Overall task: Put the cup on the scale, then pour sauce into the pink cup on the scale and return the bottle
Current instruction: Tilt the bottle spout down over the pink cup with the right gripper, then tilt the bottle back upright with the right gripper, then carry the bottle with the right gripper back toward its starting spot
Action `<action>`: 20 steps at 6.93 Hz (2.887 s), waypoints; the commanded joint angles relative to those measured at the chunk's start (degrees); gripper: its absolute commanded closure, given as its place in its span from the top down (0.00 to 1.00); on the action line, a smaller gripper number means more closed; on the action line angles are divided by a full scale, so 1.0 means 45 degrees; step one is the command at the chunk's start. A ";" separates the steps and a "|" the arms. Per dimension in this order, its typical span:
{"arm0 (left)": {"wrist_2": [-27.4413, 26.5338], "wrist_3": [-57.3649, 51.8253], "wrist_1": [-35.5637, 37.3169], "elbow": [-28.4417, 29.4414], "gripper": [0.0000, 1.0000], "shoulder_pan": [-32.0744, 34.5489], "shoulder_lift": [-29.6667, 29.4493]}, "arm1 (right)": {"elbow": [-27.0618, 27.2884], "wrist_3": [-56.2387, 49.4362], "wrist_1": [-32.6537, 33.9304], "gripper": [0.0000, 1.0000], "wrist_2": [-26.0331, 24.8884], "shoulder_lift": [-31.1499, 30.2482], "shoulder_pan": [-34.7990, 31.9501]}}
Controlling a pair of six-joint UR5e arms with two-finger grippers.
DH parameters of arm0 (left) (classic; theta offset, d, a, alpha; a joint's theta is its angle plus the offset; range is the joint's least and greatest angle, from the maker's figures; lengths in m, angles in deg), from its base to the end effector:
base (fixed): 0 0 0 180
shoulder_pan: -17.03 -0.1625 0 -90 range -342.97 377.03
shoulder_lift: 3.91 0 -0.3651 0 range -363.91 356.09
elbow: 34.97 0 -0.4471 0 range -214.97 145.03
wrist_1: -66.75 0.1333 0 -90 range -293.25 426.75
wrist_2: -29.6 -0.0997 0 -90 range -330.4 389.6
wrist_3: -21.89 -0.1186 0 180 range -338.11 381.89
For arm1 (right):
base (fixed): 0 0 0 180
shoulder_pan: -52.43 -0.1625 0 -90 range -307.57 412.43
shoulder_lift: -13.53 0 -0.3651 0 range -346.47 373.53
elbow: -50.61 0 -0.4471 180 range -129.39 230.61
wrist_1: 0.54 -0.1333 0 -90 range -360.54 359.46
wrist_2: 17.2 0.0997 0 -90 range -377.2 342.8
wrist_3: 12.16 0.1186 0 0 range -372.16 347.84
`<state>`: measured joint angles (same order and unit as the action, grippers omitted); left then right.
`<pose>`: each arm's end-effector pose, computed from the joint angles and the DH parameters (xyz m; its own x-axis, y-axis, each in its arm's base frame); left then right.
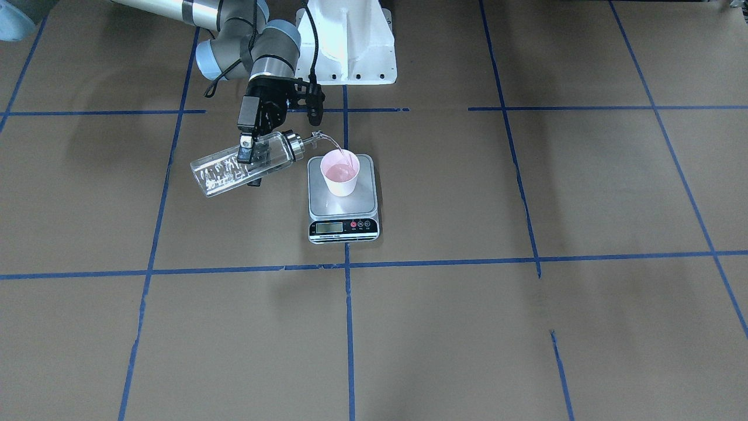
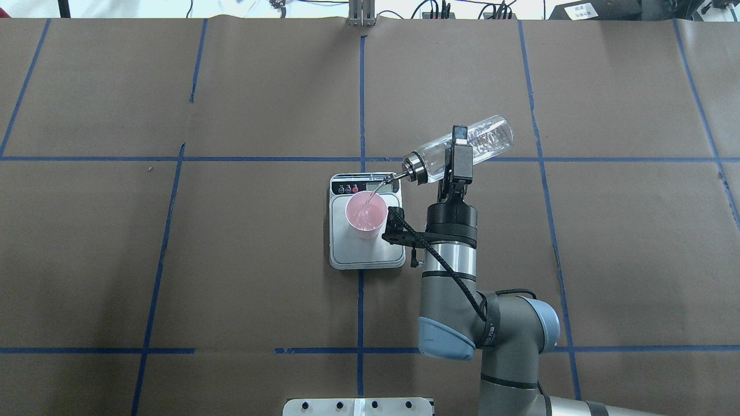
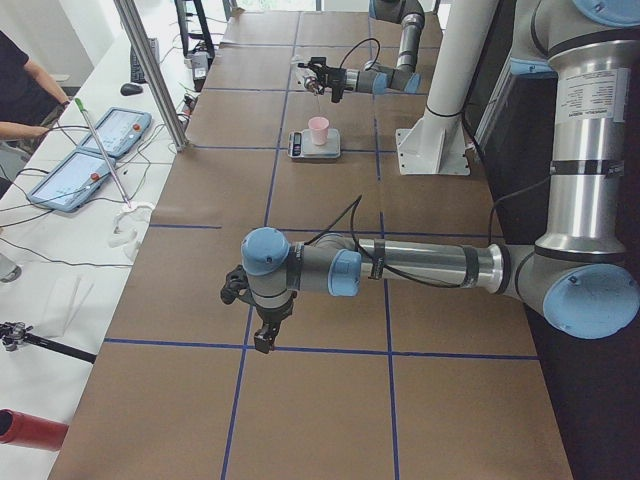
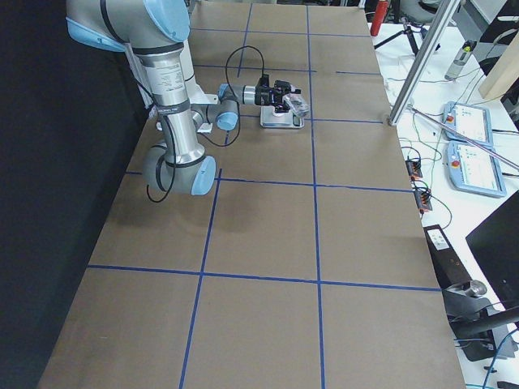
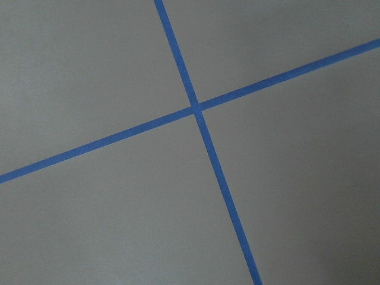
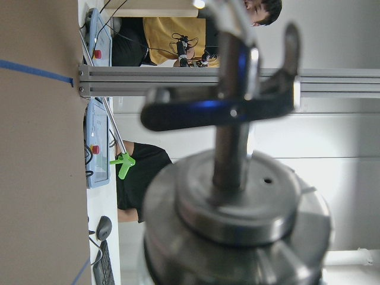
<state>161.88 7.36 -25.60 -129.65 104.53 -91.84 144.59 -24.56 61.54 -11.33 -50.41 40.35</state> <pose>-0.0299 -0.5422 0.5858 0.7022 0.3372 -0.6271 -0.2269 0.9408 0.2518 -0.5445 -0.3735 0.1886 0.7148 0.0508 -0.6974 0.6883 0.1249 0.7146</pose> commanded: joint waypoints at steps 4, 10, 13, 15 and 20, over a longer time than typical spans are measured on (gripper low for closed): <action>0.0000 0.0007 0.0698 -0.0211 1.00 0.0087 -0.0283 | -0.0005 0.1131 -0.2248 0.00 0.0979 -0.0205 0.0030; 0.0000 0.0007 0.0738 -0.0328 1.00 0.0203 -0.0401 | 0.0889 0.8452 -0.3483 0.00 0.3261 -0.0575 -0.0028; -0.0020 0.0007 0.1909 -0.1244 1.00 0.0302 -0.0557 | 0.1711 1.1017 -0.3483 0.00 0.4241 -0.2171 -0.0164; -0.0039 0.0007 0.1910 -0.1286 1.00 0.0302 -0.0577 | 0.3419 1.4435 -0.3483 0.00 0.7307 -0.4139 -0.1115; -0.0330 0.0007 0.1910 -0.1344 1.00 0.0360 -0.0732 | 0.3571 1.8491 -0.3230 0.00 1.0258 -0.6161 -0.3169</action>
<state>161.27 7.39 -17.01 -135.69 105.96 -94.66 161.32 53.53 46.69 32.58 -76.83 28.62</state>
